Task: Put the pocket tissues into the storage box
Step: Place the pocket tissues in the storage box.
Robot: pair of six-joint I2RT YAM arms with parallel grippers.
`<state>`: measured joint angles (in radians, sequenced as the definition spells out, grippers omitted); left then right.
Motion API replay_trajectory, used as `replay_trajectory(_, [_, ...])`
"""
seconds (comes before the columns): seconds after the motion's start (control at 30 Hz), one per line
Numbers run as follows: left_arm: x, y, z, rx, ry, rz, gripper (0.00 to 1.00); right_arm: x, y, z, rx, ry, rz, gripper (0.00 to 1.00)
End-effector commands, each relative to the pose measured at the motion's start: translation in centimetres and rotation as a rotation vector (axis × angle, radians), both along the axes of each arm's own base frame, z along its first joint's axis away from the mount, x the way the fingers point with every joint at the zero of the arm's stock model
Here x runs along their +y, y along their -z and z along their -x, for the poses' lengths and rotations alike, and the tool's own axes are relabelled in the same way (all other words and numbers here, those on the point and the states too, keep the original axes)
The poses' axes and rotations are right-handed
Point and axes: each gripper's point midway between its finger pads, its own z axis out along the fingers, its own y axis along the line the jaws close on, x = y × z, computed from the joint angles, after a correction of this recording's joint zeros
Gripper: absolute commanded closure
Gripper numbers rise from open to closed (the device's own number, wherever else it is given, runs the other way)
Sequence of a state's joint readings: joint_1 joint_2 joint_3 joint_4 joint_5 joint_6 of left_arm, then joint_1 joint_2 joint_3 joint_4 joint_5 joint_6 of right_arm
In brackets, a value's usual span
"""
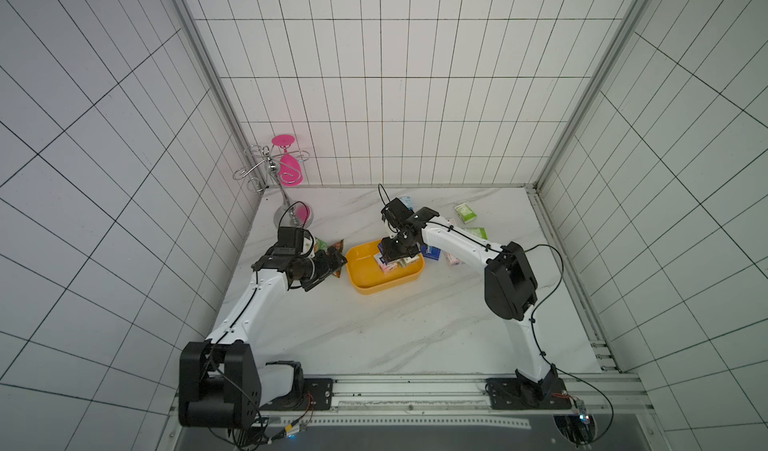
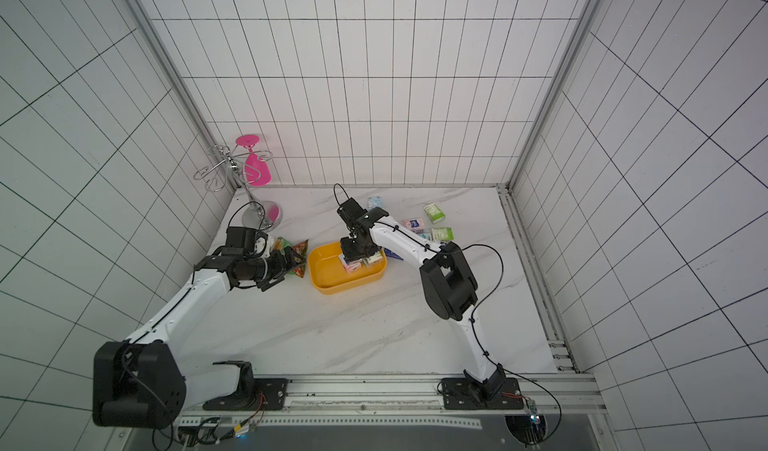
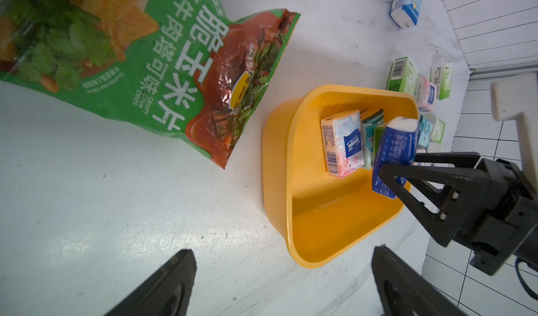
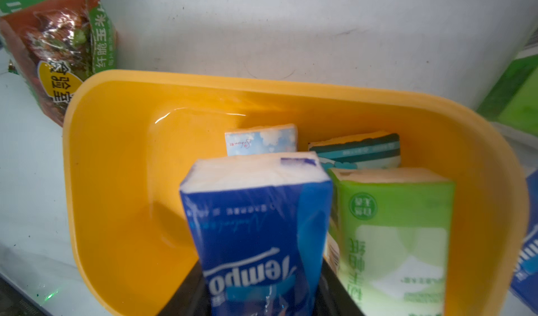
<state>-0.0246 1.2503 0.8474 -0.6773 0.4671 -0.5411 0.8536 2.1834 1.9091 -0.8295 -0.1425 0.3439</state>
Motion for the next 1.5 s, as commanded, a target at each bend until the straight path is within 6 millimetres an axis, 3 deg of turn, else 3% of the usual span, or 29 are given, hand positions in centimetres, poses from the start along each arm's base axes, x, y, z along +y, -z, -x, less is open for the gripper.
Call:
replay_trajectory(0.0, [0.2,-0.2,0.0,-0.013,0.002,-0.009,0.02,0.0,-0.5,-0.4,-0.026,0.007,0.047,0.53])
replay_trajectory(0.2, [0.3,-0.2,0.1,-0.015,0.001,-0.015,0.03,-0.1,0.6,-0.8,-0.016,0.025,0.096,0.51])
replay_trajectory(0.33, [0.4,-0.2,0.0,-0.014,-0.001,-0.015,0.02,0.0,0.3,-0.9,-0.029,0.031,0.1,0.42])
replay_trajectory(0.57, [0.3,-0.4,-0.1,-0.015,-0.001,-0.005,0.03,-0.2,-3.4,-1.0,-0.084,0.014,0.053,0.34])
replay_trajectory(0.73, [0.2,-0.7,-0.4,-0.019,-0.003,0.0,0.03,-2.1,-6.4,-1.4,-0.145,-0.006,0.041,0.35])
replay_trajectory(0.93, [0.0,-1.1,-1.2,-0.026,-0.008,0.015,0.03,-6.7,-7.8,-2.8,-0.098,0.028,-0.013,0.38])
replay_trajectory(1.17, [-0.2,-1.6,-2.3,-0.034,-0.015,0.032,0.03,-11.8,-6.5,-6.1,-0.035,0.121,-0.061,0.48])
replay_trajectory(1.33, [-0.2,-2.1,-2.9,-0.034,-0.003,0.027,0.03,-14.5,-3.9,-8.4,0.02,0.185,-0.078,0.51])
replay_trajectory(1.47, [-0.1,-2.8,-3.5,-0.056,-0.011,0.021,0.03,-14.9,-1.9,-9.4,0.074,0.196,-0.104,0.55])
